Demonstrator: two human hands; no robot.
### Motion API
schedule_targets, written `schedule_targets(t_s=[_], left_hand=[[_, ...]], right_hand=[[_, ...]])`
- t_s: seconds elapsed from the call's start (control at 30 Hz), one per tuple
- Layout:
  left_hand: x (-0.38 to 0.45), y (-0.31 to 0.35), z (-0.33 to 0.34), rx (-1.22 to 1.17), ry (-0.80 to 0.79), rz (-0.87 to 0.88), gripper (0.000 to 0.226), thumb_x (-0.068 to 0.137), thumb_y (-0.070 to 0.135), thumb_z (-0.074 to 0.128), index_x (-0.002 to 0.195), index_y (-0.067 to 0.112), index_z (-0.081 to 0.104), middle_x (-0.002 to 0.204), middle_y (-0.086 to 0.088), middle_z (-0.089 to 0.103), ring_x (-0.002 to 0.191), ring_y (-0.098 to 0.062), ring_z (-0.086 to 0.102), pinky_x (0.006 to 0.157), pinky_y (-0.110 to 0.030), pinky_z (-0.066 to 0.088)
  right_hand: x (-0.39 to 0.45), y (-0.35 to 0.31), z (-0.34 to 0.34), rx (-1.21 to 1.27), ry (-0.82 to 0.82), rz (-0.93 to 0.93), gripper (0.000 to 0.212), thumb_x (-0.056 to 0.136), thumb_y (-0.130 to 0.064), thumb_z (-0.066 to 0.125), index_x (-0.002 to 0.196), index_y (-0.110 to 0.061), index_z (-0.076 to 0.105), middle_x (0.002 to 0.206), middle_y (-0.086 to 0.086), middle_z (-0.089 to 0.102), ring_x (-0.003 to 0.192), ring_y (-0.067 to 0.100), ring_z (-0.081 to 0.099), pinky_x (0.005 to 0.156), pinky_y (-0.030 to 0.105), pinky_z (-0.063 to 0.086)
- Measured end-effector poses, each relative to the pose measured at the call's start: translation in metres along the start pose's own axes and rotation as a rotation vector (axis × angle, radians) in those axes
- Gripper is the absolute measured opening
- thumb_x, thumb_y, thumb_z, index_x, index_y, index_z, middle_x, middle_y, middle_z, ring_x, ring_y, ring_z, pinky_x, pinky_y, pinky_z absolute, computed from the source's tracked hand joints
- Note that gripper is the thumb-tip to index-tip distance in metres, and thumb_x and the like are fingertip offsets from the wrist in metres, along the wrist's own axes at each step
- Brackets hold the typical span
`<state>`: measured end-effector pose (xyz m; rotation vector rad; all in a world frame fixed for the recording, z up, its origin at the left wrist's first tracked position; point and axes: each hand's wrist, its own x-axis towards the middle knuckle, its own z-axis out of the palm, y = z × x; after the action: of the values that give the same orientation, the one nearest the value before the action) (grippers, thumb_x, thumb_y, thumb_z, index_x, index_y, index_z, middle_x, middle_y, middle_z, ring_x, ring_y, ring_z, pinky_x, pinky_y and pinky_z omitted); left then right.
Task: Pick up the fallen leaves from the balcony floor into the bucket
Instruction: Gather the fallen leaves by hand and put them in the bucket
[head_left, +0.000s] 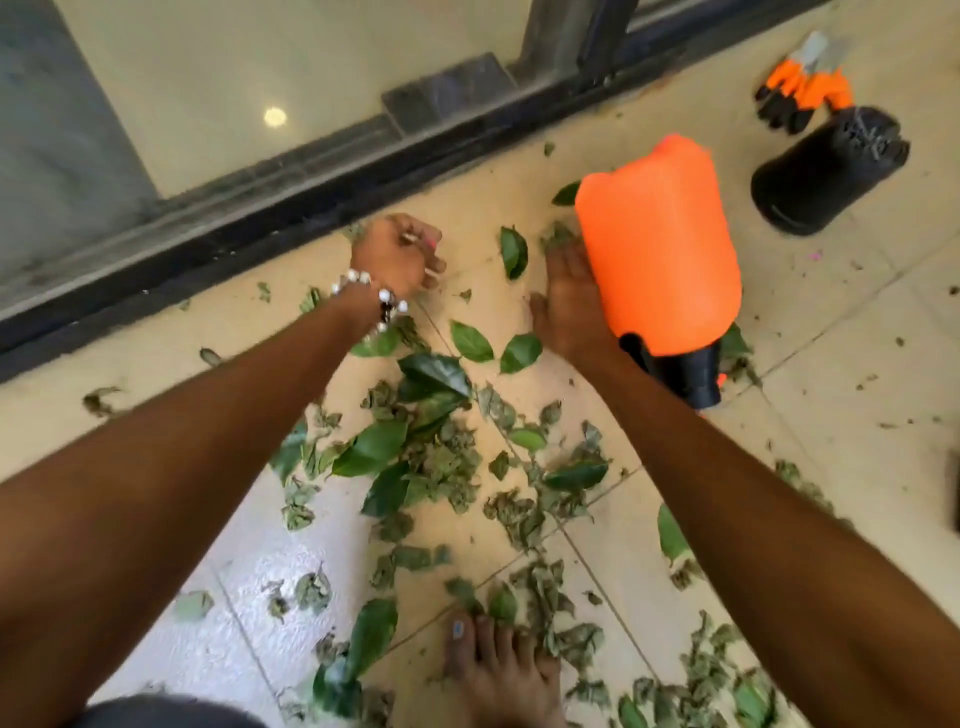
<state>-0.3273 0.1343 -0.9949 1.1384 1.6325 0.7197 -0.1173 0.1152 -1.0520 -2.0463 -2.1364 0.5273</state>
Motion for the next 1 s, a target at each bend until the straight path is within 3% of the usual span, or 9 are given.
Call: schedule_targets(t_s=[0.23,0.37,0.43,0.5,0.57,0.7,0.77,0.93,1.0], left_hand=[[-0.01,-0.009,0.009,0.019,0.011,-0.029,0.021,0.089,0.005,0.049,0.082,0.016,0.066,0.075,-0.007,0.071,0.05,-0.011,0.06,0.045,-0.019,0.046],[-0.023,-0.027,0.011,0.016,0.036,-0.095,0.02,0.084,0.007,0.054,0.081,0.017,0.072,0.075,-0.004,0.074,0.061,-0.014,0.067,0.063,-0.027,0.06],[-0.024,-0.033,0.008,-0.006,0.029,-0.104,0.02,0.084,0.007,0.056,0.077,0.019,0.07,0.076,-0.003,0.074,0.064,-0.014,0.067,0.069,-0.029,0.061],[-0.025,-0.035,0.004,-0.023,0.021,-0.1,0.02,0.084,0.006,0.057,0.076,0.019,0.069,0.078,-0.003,0.073,0.066,-0.014,0.066,0.071,-0.028,0.06],[-0.024,-0.036,0.001,-0.065,0.003,-0.116,0.02,0.081,0.003,0.058,0.074,0.018,0.069,0.079,-0.004,0.073,0.068,-0.016,0.067,0.076,-0.033,0.06],[-0.017,-0.042,-0.001,-0.167,0.015,-0.171,0.015,0.082,0.005,0.063,0.075,0.017,0.068,0.081,-0.004,0.072,0.075,-0.02,0.069,0.083,-0.043,0.059],[-0.014,-0.043,0.001,-0.25,0.022,-0.19,0.004,0.085,0.016,0.068,0.081,0.018,0.067,0.084,-0.002,0.072,0.08,-0.021,0.07,0.087,-0.043,0.057],[-0.024,-0.031,0.01,-0.4,-0.056,-0.238,0.029,0.083,0.045,0.071,0.089,0.018,0.062,0.087,-0.002,0.064,0.088,-0.025,0.065,0.092,-0.048,0.054],[-0.03,-0.021,0.021,-0.429,-0.167,-0.3,0.039,0.084,0.056,0.064,0.095,0.019,0.062,0.09,-0.003,0.065,0.09,-0.027,0.066,0.089,-0.053,0.054]], right_hand=[[0.015,-0.012,-0.005,-0.053,-0.066,0.084,0.082,0.094,-0.049,0.053,0.155,-0.019,0.009,0.158,0.027,-0.001,0.146,0.045,0.001,0.118,0.046,0.006],[0.019,-0.019,0.0,-0.112,-0.146,0.1,0.079,0.093,-0.058,0.047,0.154,-0.032,0.005,0.159,0.025,-0.002,0.145,0.047,0.001,0.116,0.053,0.004],[0.022,-0.024,0.009,-0.167,-0.124,-0.033,0.069,0.097,-0.048,0.047,0.154,-0.023,0.017,0.157,0.027,0.013,0.145,0.042,0.009,0.117,0.049,0.006],[0.025,-0.031,0.015,-0.165,-0.066,-0.156,0.054,0.098,-0.03,0.049,0.146,-0.009,0.037,0.15,0.025,0.032,0.139,0.04,0.027,0.114,0.041,0.021],[0.025,-0.039,0.02,-0.168,0.016,-0.192,0.037,0.096,-0.013,0.051,0.131,-0.002,0.055,0.137,0.022,0.05,0.124,0.038,0.044,0.101,0.036,0.037],[0.008,-0.053,0.027,-0.23,0.093,-0.216,0.025,0.092,0.005,0.049,0.11,0.002,0.067,0.109,0.019,0.065,0.096,0.03,0.061,0.079,0.033,0.049],[0.0,-0.057,0.032,-0.141,0.094,-0.222,0.023,0.089,0.006,0.053,0.104,0.0,0.07,0.102,0.017,0.069,0.088,0.027,0.064,0.078,0.032,0.053],[-0.031,-0.077,0.021,0.632,0.102,0.109,0.012,0.081,-0.005,0.074,0.093,-0.008,0.075,0.092,0.001,0.074,0.084,0.012,0.069,0.082,0.022,0.054],[-0.042,-0.082,0.013,0.822,0.107,0.163,0.013,0.08,-0.003,0.075,0.09,-0.009,0.074,0.089,0.0,0.074,0.081,0.008,0.07,0.076,0.021,0.056]])
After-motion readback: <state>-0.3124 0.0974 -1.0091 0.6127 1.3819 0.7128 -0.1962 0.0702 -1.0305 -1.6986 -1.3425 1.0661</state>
